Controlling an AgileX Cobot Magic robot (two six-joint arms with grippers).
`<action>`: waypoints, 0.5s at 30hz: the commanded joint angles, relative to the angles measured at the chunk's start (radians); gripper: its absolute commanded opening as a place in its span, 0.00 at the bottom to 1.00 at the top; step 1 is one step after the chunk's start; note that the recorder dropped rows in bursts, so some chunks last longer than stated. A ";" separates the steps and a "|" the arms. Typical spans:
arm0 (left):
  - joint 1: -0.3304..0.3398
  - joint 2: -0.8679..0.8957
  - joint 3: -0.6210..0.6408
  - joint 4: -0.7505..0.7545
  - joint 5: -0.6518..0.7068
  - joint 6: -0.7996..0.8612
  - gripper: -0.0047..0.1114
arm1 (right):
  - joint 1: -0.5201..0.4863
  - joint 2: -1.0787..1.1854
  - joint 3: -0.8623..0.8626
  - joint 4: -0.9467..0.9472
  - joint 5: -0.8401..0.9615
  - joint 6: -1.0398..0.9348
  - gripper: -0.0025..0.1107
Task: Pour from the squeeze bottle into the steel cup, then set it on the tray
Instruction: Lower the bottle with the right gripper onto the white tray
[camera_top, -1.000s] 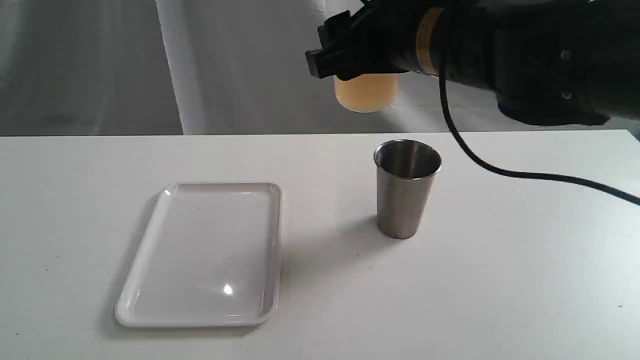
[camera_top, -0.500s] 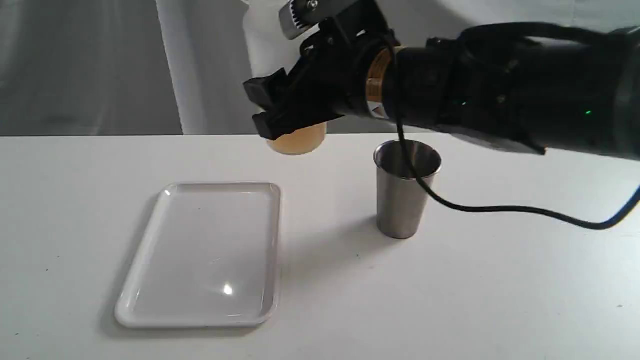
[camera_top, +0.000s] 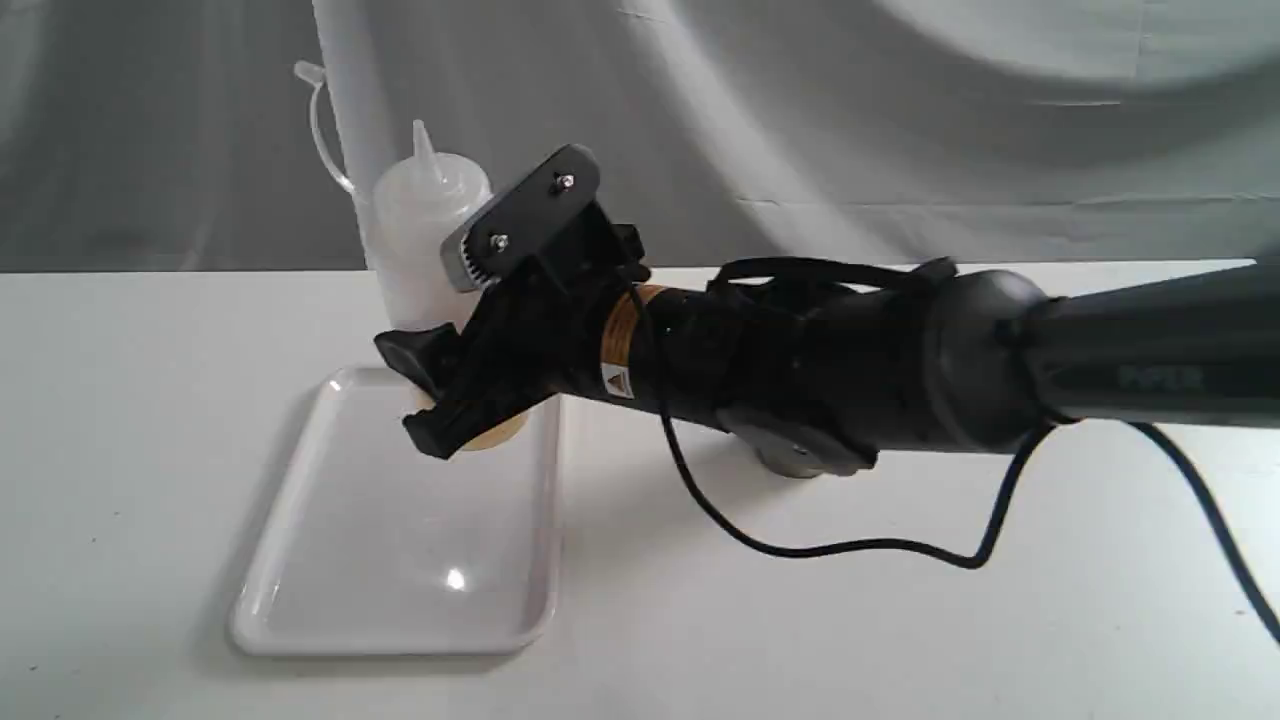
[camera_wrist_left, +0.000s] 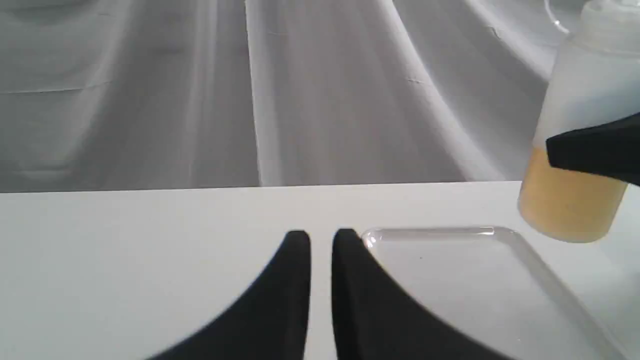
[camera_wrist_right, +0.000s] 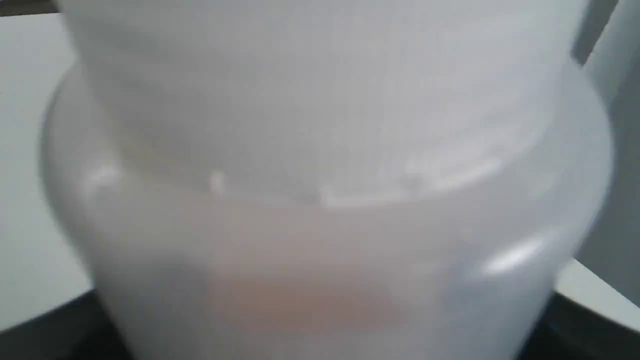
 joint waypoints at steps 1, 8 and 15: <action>0.001 -0.005 0.004 -0.003 -0.002 -0.004 0.11 | 0.015 0.035 -0.043 0.043 -0.048 -0.036 0.39; 0.001 -0.005 0.004 -0.003 -0.002 -0.004 0.11 | 0.052 0.106 -0.131 0.085 -0.026 -0.034 0.39; 0.001 -0.005 0.004 -0.003 -0.002 -0.003 0.11 | 0.057 0.165 -0.188 0.098 0.016 -0.034 0.39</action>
